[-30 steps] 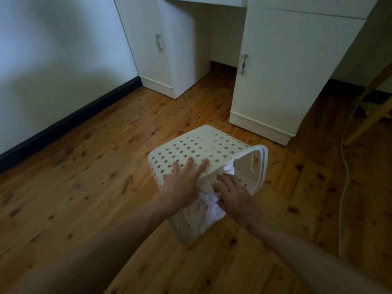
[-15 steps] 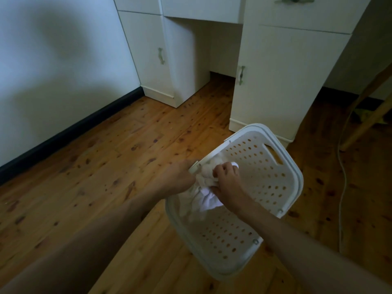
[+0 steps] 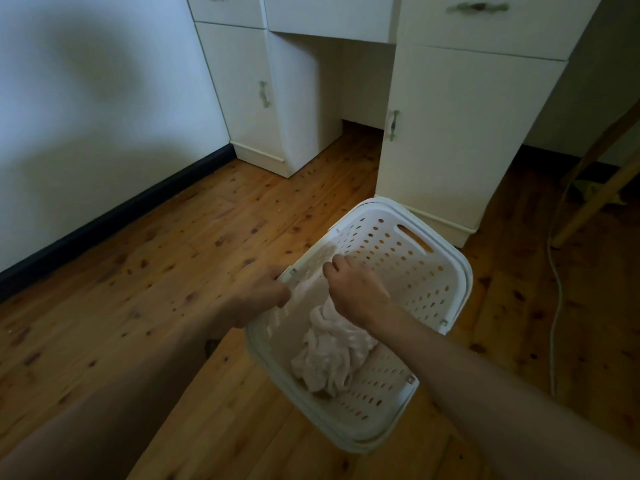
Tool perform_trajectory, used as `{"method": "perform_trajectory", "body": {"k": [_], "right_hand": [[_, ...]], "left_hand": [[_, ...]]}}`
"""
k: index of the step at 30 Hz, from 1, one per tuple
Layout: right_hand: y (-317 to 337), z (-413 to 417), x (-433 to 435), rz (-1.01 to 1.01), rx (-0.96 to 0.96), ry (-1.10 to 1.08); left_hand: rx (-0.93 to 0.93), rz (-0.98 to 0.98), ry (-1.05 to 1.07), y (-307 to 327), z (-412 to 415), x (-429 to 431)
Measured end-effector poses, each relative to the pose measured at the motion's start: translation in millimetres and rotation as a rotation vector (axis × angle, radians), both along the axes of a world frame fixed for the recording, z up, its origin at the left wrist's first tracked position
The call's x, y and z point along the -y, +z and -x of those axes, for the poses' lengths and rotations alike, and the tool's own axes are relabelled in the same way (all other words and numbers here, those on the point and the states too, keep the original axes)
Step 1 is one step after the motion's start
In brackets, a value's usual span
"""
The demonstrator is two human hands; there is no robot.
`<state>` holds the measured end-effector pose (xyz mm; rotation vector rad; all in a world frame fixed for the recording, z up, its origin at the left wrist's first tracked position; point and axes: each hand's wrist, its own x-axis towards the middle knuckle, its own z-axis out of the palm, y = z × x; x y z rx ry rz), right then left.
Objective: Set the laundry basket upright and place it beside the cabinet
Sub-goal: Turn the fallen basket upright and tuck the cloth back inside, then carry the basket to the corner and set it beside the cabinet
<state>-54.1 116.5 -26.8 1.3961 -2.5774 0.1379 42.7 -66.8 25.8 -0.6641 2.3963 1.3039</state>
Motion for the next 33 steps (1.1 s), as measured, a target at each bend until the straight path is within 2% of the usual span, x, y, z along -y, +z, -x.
{"method": "perform_trajectory", "body": {"k": [5,8,12,18,22,25,29,33], "right_hand": [[18,24,-14,0.168,-0.096,-0.057],[25,41,-32,0.119,-0.072,-0.235],[25,57,-60,-0.001,0.043,-0.466],[18,62,-79,-0.013,0.277,-0.609],[17,65,-74,0.059,0.348,-0.621],[17,66,-67,0.069,0.353,-0.643],[17,67,-50,0.083,0.381,-0.692],[16,67,-43,0.105,0.39,-0.72]], "left_hand": [[0.041,-0.022,0.027,-1,-4,13],[0.052,-0.044,0.045,-2,-5,20],[0.068,-0.057,0.036,-3,-4,30],[0.011,-0.173,0.071,-10,-6,50],[-0.124,-0.352,0.247,-22,-22,57],[-0.209,-0.412,0.464,-41,-39,53],[-0.27,-0.422,0.774,-53,-47,44],[-0.298,-0.398,0.906,-51,-45,31]]}}
